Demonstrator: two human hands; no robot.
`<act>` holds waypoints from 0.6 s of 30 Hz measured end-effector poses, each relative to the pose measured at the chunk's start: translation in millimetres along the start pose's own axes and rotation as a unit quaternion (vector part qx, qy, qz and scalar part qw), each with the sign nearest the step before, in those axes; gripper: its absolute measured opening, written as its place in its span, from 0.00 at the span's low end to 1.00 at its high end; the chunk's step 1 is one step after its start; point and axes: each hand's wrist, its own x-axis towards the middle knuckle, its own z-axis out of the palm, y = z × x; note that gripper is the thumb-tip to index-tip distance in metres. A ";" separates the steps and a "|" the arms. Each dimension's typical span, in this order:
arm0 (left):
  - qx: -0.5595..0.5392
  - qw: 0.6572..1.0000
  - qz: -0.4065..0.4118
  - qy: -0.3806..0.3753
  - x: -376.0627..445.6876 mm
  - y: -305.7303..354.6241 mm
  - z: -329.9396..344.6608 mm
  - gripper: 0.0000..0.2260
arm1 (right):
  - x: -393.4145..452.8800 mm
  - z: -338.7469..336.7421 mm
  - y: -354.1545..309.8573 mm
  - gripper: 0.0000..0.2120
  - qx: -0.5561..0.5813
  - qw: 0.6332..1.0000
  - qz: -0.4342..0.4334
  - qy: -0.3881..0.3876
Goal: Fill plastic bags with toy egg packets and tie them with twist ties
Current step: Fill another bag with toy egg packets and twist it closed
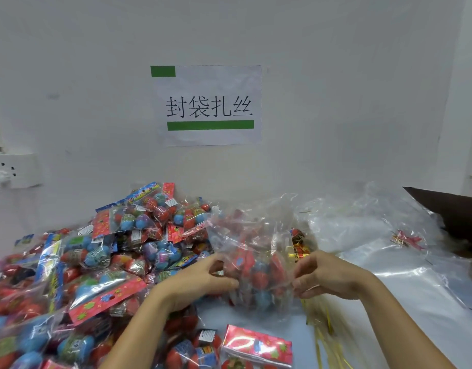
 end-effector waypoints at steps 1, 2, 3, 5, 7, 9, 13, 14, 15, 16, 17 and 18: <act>0.029 0.999 0.005 -0.015 0.9 -0.3 0.9 0.26 | -0.3 0.1 0.2 0.07 0.004 1.000 0.008 -0.005; 0.062 0.998 0.009 -0.014 1.7 0.2 2.3 0.28 | 0.3 0.9 -0.1 0.09 0.015 1.000 0.010 -0.005; 0.088 0.996 0.013 -0.001 3.0 0.4 3.3 0.27 | 0.8 2.2 -1.0 0.12 0.023 1.000 0.010 -0.005; 0.119 0.992 0.027 0.022 6.2 0.8 5.0 0.20 | 2.2 6.4 -3.6 0.13 0.004 1.000 -0.004 -0.004; 0.139 0.988 0.050 0.034 6.8 2.9 6.2 0.15 | 3.6 10.5 -5.4 0.06 -0.040 0.999 -0.022 0.008; 0.164 0.983 0.067 0.056 6.4 6.3 5.0 0.11 | 5.6 14.0 -6.7 0.06 -0.068 0.996 -0.040 0.031; 0.199 0.976 0.056 0.063 4.8 10.3 3.7 0.16 | 5.4 18.9 -6.8 0.11 -0.065 0.994 -0.060 0.063; 0.194 0.978 0.044 0.055 2.9 11.3 2.8 0.21 | 4.8 17.4 -5.7 0.10 -0.065 0.995 -0.056 0.060; 0.178 0.983 0.032 0.039 0.0 12.1 0.5 0.25 | 3.6 14.9 -4.8 0.09 -0.067 0.995 -0.048 0.053; 0.151 0.988 0.024 0.019 -2.5 12.2 -2.9 0.28 | 2.5 11.3 -3.5 0.08 -0.066 0.996 -0.038 0.046; 0.119 0.993 0.022 0.000 -4.8 12.2 -7.1 0.28 | 1.2 7.0 -2.8 0.07 -0.060 0.997 -0.029 0.042; 0.090 0.996 0.026 -0.008 -7.3 12.2 -11.6 0.27 | 0.4 2.5 -1.3 0.05 -0.039 0.998 -0.022 0.039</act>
